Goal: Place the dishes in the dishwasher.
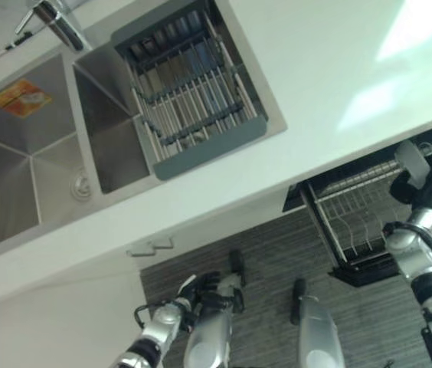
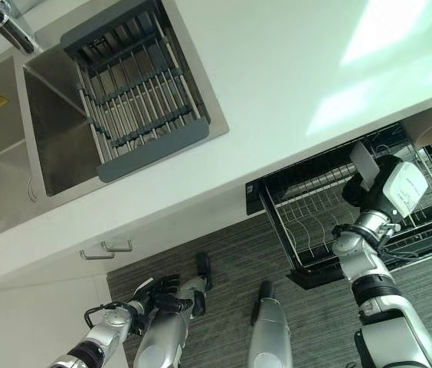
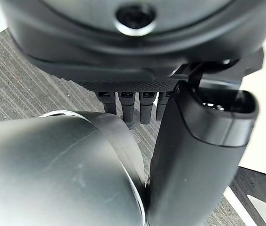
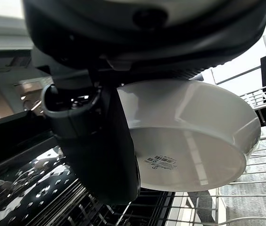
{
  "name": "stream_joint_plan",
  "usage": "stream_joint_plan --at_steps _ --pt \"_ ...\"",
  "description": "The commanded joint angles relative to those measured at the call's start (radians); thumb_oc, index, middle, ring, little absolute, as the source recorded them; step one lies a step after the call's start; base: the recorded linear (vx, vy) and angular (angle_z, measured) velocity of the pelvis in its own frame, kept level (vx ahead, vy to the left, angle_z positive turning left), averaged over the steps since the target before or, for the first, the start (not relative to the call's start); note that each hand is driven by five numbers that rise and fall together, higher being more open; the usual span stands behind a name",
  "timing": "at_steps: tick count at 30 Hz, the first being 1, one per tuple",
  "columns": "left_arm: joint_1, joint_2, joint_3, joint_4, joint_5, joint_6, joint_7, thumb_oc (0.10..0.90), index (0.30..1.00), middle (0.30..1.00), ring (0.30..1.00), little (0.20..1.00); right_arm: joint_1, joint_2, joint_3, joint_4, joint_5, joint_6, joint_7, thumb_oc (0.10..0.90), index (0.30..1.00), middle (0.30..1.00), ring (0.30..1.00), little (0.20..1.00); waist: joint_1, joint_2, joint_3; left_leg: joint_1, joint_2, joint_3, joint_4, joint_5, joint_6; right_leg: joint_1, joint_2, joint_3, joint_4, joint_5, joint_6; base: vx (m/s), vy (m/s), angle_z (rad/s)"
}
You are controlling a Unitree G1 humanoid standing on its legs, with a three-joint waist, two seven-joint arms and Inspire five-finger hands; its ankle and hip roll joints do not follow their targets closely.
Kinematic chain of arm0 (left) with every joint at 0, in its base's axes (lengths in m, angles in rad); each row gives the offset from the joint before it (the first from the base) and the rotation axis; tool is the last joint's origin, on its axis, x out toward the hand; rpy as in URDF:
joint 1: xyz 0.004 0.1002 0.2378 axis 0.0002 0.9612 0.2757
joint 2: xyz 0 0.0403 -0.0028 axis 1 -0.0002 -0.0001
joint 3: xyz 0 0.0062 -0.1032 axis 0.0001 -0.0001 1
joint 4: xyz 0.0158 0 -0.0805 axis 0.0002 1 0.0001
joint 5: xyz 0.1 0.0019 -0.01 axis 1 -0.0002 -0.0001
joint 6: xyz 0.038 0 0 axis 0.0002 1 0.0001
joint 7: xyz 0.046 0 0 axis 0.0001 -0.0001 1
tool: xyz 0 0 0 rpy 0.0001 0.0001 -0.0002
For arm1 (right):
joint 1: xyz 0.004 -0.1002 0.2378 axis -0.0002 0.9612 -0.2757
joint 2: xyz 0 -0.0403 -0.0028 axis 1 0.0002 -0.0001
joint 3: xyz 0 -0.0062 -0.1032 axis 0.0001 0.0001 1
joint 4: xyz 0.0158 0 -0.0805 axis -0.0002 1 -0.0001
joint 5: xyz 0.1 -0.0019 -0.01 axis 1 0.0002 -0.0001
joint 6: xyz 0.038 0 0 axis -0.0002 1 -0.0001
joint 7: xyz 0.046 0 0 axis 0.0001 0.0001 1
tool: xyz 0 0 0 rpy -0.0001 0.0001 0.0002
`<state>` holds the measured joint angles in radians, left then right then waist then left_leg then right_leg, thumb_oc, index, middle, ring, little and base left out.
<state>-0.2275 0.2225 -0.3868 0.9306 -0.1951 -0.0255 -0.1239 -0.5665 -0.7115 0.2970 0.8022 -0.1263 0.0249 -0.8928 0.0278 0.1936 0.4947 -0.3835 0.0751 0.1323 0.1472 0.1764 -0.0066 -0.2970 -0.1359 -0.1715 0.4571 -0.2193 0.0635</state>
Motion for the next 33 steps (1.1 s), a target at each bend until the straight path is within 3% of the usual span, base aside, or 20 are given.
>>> stream_joint_plan --at_steps 1,6,9,10,11,14,15,18,25,30,33 --pt "0.097 0.102 -0.07 0.076 0.025 0.051 0.012 0.8 0.9 0.9 0.9 0.9 -0.127 -0.038 -0.007 -0.008 -0.076 -0.008 -0.125 0.4 0.3 0.3 0.3 0.3 -0.002 -0.06 -0.031 0.026 -0.024 -0.068 0.153 -0.288 -0.052 0.041 -0.003 -0.028 -0.157 0.054 0.026 -0.06 0.026 0.05" --pt "0.056 0.092 -0.093 0.059 -0.037 0.041 0.017 0.8 0.9 0.9 0.9 0.9 -0.205 -0.009 0.043 0.048 -0.098 0.039 -0.179 0.4 0.3 0.3 0.3 0.3 -0.004 -0.029 0.023 -0.018 -0.028 -0.056 0.153 -0.269 -0.05 -0.014 -0.012 -0.028 -0.157 0.082 0.03 -0.09 0.065 0.0" --pt "0.05 0.084 -0.104 0.042 -0.083 0.028 0.026 0.8 0.9 0.9 0.9 0.9 -0.243 0.003 0.064 0.061 -0.092 0.067 -0.179 0.4 0.3 0.3 0.3 0.3 0.002 -0.017 0.025 -0.066 -0.033 -0.056 0.153 -0.255 -0.051 -0.065 -0.014 -0.032 -0.157 0.098 0.03 -0.08 0.044 0.0" --pt "0.05 0.084 -0.106 0.033 -0.079 0.02 0.028 0.8 0.9 0.9 0.9 0.9 -0.253 0.011 0.072 0.07 -0.067 0.065 -0.151 0.728 0.792 0.792 0.792 0.792 0.006 -0.014 0.025 -0.083 -0.035 -0.055 0.153 -0.251 -0.051 -0.082 -0.018 -0.035 -0.157 0.104 0.031 -0.07 0.039 0.03" --pt "0.049 0.084 -0.107 0.026 -0.074 0.018 0.031 0.8 0.9 0.9 0.9 0.9 -0.254 0.018 0.076 0.076 -0.051 0.055 -0.133 0.8 0.9 0.9 0.9 0.9 0.008 -0.012 0.025 -0.091 -0.036 -0.054 0.153 -0.249 -0.051 -0.09 -0.02 -0.035 -0.157 0.107 0.031 -0.06 0.038 0.0" --pt "0.047 0.086 -0.112 0.012 -0.071 0.019 0.031 0.8 0.9 0.9 0.9 0.9 -0.259 0.04 0.087 0.09 -0.009 0.023 -0.02 0.8 0.9 0.9 0.9 0.9 0.011 -0.009 0.025 -0.101 -0.041 -0.056 0.153 -0.248 -0.05 -0.102 -0.024 -0.035 -0.157 0.112 0.032 -0.03 0.039 0.03" --pt "0.043 0.096 -0.103 0.008 -0.07 0.029 0.026 0.8 0.9 0.9 0.9 0.9 -0.25 0.073 0.117 0.094 0.034 0.035 0.178 0.8 0.9 0.9 0.9 0.9 0.013 -0.018 0.025 -0.097 -0.046 -0.064 0.153 -0.251 -0.049 -0.101 -0.026 -0.028 -0.157 0.116 0.035 -0.02 0.008 0.06" --pt "0.044 0.11 -0.085 -0.008 -0.05 0.05 0.033 0.8 0.9 0.9 0.9 0.9 -0.217 0.097 0.141 0.081 0.095 0.007 0.302 0.8 0.9 0.9 0.9 0.9 0.013 -0.034 0.025 -0.087 -0.044 -0.065 0.153 -0.256 -0.045 -0.092 -0.025 -0.029 -0.157 0.118 0.036 -0.01 -0.036 0.1" --pt "0.047 0.11 -0.068 0.01 -0.044 0.061 0.045 0.8 0.9 0.9 0.9 0.9 -0.186 0.132 0.135 0.072 0.084 0.039 0.355 0.8 0.9 0.9 0.9 0.9 0.005 -0.053 0.025 -0.037 -0.033 -0.051 0.153 -0.271 -0.044 -0.048 -0.022 -0.037 -0.157 0.115 0.039 0.0 -0.018 0.03" --pt "0.055 0.1 -0.059 0.033 -0.038 0.056 0.056 0.8 0.9 0.9 0.9 0.9 -0.164 0.151 0.116 0.056 0.18 0.033 0.327 0.8 0.9 0.9 0.9 0.9 0.0 -0.067 0.025 0.009 -0.029 -0.044 0.153 -0.286 -0.044 -0.004 -0.019 -0.035 -0.157 0.104 0.041 0.02 -0.008 -0.04" --pt "0.08 0.079 -0.042 0.051 -0.045 0.067 0.075 0.8 0.9 0.9 0.9 0.9 -0.094 0.194 0.057 -0.002 0.322 -0.048 0.252 0.8 0.9 0.9 0.9 0.9 -0.011 -0.082 0.004 0.052 -0.023 -0.037 0.153 -0.299 -0.045 0.035 -0.015 -0.032 -0.157 0.094 0.04 0.06 0.002 -0.04"
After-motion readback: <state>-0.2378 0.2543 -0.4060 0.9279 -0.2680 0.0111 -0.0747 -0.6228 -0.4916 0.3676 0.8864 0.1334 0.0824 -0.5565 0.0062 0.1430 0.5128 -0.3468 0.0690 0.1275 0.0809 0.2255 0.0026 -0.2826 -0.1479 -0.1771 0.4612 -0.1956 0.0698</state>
